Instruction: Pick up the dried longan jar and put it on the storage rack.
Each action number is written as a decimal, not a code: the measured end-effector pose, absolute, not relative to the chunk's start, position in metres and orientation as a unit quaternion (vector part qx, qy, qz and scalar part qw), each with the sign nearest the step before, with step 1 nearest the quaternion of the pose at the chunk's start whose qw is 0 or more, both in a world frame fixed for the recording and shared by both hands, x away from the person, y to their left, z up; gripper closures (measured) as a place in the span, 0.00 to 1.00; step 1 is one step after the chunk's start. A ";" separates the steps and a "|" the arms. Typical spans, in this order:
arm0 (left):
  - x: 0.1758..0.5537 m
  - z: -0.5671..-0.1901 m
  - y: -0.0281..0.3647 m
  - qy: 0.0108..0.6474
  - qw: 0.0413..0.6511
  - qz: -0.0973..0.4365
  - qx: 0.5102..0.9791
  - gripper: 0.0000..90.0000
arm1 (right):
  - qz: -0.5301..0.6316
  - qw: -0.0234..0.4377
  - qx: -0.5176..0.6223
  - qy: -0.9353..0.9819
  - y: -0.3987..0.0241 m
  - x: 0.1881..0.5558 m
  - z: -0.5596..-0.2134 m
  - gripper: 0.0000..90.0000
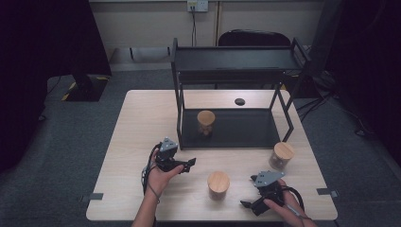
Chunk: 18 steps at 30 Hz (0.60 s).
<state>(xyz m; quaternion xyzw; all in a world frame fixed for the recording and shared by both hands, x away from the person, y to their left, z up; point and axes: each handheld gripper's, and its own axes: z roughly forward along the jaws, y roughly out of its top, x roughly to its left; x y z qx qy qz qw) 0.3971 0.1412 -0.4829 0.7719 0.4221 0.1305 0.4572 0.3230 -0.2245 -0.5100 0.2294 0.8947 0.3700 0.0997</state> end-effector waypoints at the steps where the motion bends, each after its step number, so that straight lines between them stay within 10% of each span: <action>1: 0.396 -0.483 0.142 0.424 0.457 0.131 0.771 0.07 | 0.370 0.100 0.229 0.895 -0.225 0.323 -0.510 0.00; 18: 0.383 -0.492 0.158 0.435 0.450 0.131 0.769 0.07 | 0.370 0.100 0.229 0.895 -0.225 0.323 -0.510 0.00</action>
